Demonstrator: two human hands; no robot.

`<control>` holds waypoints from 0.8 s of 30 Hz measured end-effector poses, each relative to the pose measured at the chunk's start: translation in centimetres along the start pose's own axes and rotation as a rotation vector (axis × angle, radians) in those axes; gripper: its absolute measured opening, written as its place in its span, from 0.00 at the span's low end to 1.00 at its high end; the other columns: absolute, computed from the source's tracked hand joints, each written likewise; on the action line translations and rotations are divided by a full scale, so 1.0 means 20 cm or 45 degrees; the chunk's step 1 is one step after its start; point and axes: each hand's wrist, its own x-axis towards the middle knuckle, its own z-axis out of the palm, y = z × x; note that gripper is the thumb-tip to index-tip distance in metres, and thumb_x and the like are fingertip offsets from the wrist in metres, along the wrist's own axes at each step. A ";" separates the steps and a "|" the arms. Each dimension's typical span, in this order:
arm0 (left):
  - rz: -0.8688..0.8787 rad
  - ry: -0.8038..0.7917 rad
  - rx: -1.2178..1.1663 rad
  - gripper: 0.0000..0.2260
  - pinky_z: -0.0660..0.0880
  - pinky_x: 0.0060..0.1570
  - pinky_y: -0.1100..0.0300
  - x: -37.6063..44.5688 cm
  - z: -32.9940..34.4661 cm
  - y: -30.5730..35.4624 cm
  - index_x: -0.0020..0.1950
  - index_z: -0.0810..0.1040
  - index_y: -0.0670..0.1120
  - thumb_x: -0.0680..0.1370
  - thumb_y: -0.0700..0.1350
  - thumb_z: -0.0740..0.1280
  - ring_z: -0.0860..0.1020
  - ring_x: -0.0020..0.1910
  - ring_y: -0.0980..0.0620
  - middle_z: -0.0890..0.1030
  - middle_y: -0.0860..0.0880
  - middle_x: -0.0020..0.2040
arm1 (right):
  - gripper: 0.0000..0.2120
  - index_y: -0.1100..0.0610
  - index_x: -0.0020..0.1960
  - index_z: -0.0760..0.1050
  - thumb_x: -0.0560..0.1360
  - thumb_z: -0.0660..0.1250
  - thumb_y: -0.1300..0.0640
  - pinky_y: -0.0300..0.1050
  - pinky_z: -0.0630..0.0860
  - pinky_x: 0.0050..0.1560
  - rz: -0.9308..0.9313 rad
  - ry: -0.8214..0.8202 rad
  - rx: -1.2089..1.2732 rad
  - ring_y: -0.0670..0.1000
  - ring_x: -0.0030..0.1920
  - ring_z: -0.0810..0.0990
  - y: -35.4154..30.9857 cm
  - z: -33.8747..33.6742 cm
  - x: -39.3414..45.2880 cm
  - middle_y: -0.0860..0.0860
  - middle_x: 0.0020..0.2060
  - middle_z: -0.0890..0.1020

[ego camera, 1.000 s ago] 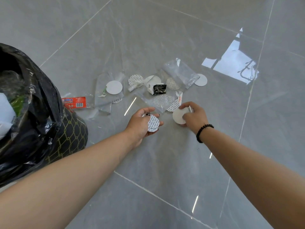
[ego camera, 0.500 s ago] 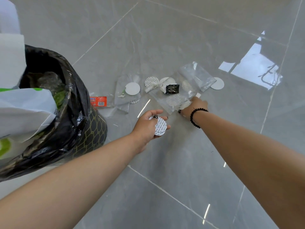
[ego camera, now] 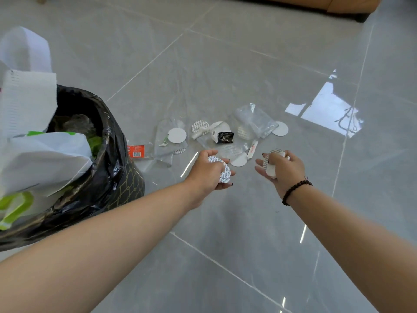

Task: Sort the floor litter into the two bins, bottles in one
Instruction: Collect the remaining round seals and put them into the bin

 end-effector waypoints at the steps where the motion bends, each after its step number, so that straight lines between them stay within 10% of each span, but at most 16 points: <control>1: 0.021 -0.004 -0.012 0.23 0.82 0.42 0.51 -0.03 0.01 0.04 0.70 0.61 0.47 0.78 0.30 0.55 0.82 0.51 0.48 0.76 0.46 0.61 | 0.10 0.59 0.51 0.69 0.74 0.62 0.71 0.53 0.83 0.46 -0.061 -0.012 0.020 0.61 0.50 0.83 -0.06 0.03 -0.03 0.59 0.46 0.78; 11: 0.428 -0.007 -0.056 0.14 0.78 0.44 0.60 -0.40 -0.21 0.39 0.52 0.73 0.51 0.78 0.32 0.59 0.79 0.54 0.51 0.79 0.49 0.60 | 0.08 0.53 0.49 0.73 0.73 0.67 0.62 0.41 0.75 0.34 -0.442 -0.365 -0.611 0.49 0.37 0.72 -0.67 0.86 -0.39 0.51 0.39 0.73; 18: 0.696 -0.255 -0.064 0.16 0.80 0.43 0.55 -0.84 -0.59 0.53 0.53 0.77 0.48 0.80 0.30 0.56 0.82 0.48 0.48 0.82 0.48 0.49 | 0.19 0.56 0.54 0.73 0.74 0.49 0.71 0.41 0.79 0.38 -0.384 -0.748 -0.028 0.51 0.45 0.81 -0.92 1.17 -0.68 0.54 0.51 0.76; 24: 1.102 0.357 -0.397 0.10 0.76 0.37 0.60 -1.02 -1.00 0.59 0.44 0.75 0.47 0.76 0.33 0.59 0.82 0.45 0.50 0.82 0.49 0.43 | 0.06 0.55 0.44 0.75 0.72 0.68 0.64 0.39 0.71 0.32 -0.440 -0.894 -0.377 0.50 0.36 0.76 -0.45 1.34 -0.82 0.53 0.40 0.77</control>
